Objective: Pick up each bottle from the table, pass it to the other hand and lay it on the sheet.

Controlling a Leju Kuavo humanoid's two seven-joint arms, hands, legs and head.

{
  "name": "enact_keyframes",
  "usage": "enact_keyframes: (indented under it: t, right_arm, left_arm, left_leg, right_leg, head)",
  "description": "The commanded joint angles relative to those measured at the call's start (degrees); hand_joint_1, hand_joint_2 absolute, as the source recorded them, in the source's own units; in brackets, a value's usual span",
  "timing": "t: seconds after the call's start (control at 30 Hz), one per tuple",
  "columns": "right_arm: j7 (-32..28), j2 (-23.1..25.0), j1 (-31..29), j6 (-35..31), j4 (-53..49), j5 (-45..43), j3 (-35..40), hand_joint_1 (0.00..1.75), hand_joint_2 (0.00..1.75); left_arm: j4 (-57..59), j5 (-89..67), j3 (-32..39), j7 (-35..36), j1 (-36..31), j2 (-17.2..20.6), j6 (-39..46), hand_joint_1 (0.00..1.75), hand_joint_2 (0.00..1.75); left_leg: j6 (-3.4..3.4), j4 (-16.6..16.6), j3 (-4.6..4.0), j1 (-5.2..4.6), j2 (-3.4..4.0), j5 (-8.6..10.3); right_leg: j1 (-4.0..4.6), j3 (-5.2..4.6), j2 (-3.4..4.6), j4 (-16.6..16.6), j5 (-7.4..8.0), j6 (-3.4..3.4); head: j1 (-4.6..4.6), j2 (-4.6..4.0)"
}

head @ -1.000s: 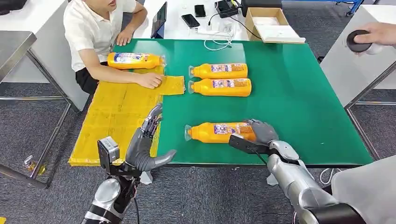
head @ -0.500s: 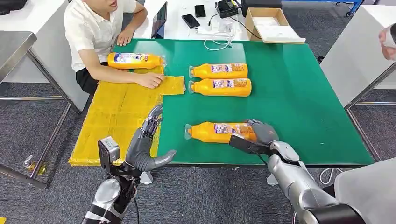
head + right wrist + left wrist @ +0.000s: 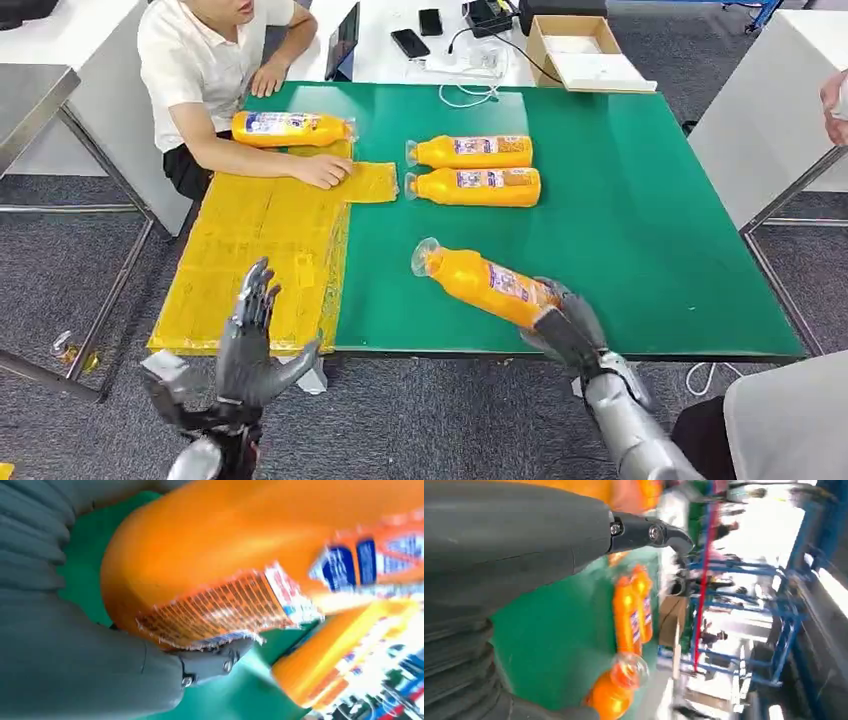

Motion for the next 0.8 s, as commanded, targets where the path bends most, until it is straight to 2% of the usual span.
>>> enact_keyframes:
  t: [0.03, 0.07, 0.1, 0.2, 0.37, 0.6, 0.7, 0.8]
  right_arm:
    - [2.7, 5.5, 6.1, -2.5, -18.0, -5.1, 7.6, 1.75, 1.75]
    - [2.6, 5.0, 5.7, -2.5, -17.0, -5.3, 8.0, 1.75, 1.75]
    - [2.6, 4.6, 5.7, -2.5, -16.7, -5.3, 8.0, 1.75, 1.75]
    - [2.0, 4.2, 5.1, -3.2, -15.4, -5.7, 7.8, 1.75, 1.75]
    - [2.4, 5.9, 2.1, -1.4, -13.8, -5.2, 11.9, 1.75, 1.75]
    - [2.6, 7.4, 1.4, 0.6, -13.7, -5.3, 15.6, 1.75, 1.75]
    - [3.5, 9.4, -1.2, 1.5, -8.7, -5.5, 19.9, 1.75, 1.75]
    - [3.5, 9.9, -2.1, 1.3, -6.7, -5.6, 21.2, 1.75, 1.75]
  left_arm:
    - [1.2, 0.3, 0.5, 1.4, -0.4, -0.4, 2.6, 0.00, 1.75]
    - [1.6, -0.1, 0.1, 1.5, -0.8, -0.4, 3.1, 0.00, 1.75]
    - [1.9, -0.1, -0.2, 1.6, -0.8, -0.2, 3.1, 0.00, 1.75]
    - [2.6, 0.2, -1.5, 2.0, -1.1, 0.6, 2.6, 0.00, 1.75]
    - [6.9, 0.6, -6.1, 4.7, -3.6, 2.6, -4.2, 0.00, 1.75]
    - [8.3, -1.7, -8.3, 3.5, -4.8, 2.8, -7.0, 0.00, 1.75]
    - [9.2, -4.9, -9.0, 2.3, -6.0, 2.0, -8.9, 0.00, 1.75]
    - [9.3, -5.1, -9.0, 2.3, -6.2, 1.8, -9.5, 0.00, 1.75]
  left_leg:
    - [-0.10, 0.0, 0.01, -0.05, 0.17, -0.05]
    - [-0.14, 0.0, 0.09, -0.05, 0.36, -0.09]
    - [-0.09, 0.0, -0.03, -0.02, 0.09, -0.01]
    - [-0.09, 0.0, 0.06, -0.02, -0.01, 0.04]
    - [-0.14, -0.1, 0.14, -0.11, 0.14, 0.01]
    - [-0.12, 0.0, 0.04, -0.09, 0.09, 0.05]
    - [-0.12, 0.0, 0.05, -0.07, 0.14, 0.03]
    - [-0.13, -0.1, 0.10, -0.03, 0.25, 0.03]
  right_leg:
    - [-0.04, -0.18, 0.11, 0.1, -0.05, -0.14]
    - [-0.03, -0.15, 0.22, 0.1, -0.05, -0.19]
    - [-0.01, -0.17, -0.02, 0.1, -0.03, -0.11]
    - [-0.03, -0.07, -0.01, 0.0, -0.03, -0.10]
    - [-0.13, -0.03, 0.10, 0.0, -0.03, -0.14]
    - [-0.09, -0.12, 0.06, 0.0, 0.00, -0.11]
    - [-0.09, -0.11, 0.17, 0.0, 0.02, -0.10]
    - [-0.06, -0.07, 0.20, 0.0, 0.03, -0.12]
  head:
    - [-0.09, 0.00]
    - [-0.07, 0.00]
    - [-0.07, 0.00]
    - [-0.04, 0.00]
    - [-0.04, 0.00]
    - [-0.04, 0.00]
    - [-0.02, 0.00]
    - [-0.04, 0.00]
